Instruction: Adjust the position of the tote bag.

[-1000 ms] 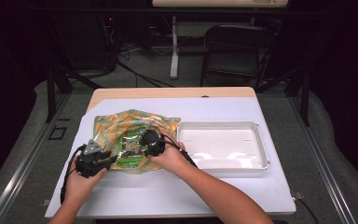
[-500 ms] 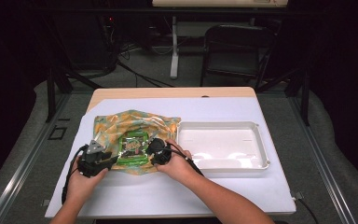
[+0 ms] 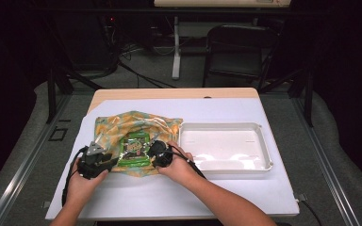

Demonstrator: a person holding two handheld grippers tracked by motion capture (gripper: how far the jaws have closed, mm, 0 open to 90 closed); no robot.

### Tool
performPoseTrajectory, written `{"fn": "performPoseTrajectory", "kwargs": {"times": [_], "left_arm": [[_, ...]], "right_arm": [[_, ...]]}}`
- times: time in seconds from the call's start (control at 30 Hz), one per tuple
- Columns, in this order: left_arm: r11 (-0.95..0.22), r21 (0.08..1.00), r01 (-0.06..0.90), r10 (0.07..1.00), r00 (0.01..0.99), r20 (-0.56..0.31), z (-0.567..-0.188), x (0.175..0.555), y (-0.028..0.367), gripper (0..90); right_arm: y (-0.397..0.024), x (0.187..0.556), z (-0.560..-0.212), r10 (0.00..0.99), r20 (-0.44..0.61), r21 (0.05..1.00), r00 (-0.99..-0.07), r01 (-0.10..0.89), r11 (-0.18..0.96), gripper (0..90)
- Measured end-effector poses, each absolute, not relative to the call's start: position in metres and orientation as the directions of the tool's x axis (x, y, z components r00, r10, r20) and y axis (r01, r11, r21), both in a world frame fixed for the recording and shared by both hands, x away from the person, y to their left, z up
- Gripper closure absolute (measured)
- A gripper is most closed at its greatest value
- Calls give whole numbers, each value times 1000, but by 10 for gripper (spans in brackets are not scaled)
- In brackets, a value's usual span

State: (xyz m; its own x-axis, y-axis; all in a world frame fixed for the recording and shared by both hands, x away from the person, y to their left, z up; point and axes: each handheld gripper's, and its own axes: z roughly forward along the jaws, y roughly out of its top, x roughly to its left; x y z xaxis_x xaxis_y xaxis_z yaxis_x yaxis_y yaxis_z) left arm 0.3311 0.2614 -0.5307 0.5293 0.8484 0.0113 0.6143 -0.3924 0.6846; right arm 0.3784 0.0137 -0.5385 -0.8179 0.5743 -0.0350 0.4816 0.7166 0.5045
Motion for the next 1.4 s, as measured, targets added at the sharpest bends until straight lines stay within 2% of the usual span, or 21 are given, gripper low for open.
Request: {"fn": "performPoseTrajectory", "kwargs": {"times": [0.37,0.63,1.03,1.4], "left_arm": [[-373,704,604,849,529,-4,-513,336,258,626],[-327,701,634,859,508,-58,-507,346,255,579],[-276,689,671,882,461,-96,-505,368,248,581],[-250,667,702,896,428,-115,-511,391,247,613]], "right_arm": [[9,376,-529,593,1,552,-806,495,671,687],[3,377,-519,612,48,609,-790,509,609,664],[9,392,-515,670,98,637,-736,563,526,730],[26,414,-516,710,105,636,-696,596,490,724]]}}
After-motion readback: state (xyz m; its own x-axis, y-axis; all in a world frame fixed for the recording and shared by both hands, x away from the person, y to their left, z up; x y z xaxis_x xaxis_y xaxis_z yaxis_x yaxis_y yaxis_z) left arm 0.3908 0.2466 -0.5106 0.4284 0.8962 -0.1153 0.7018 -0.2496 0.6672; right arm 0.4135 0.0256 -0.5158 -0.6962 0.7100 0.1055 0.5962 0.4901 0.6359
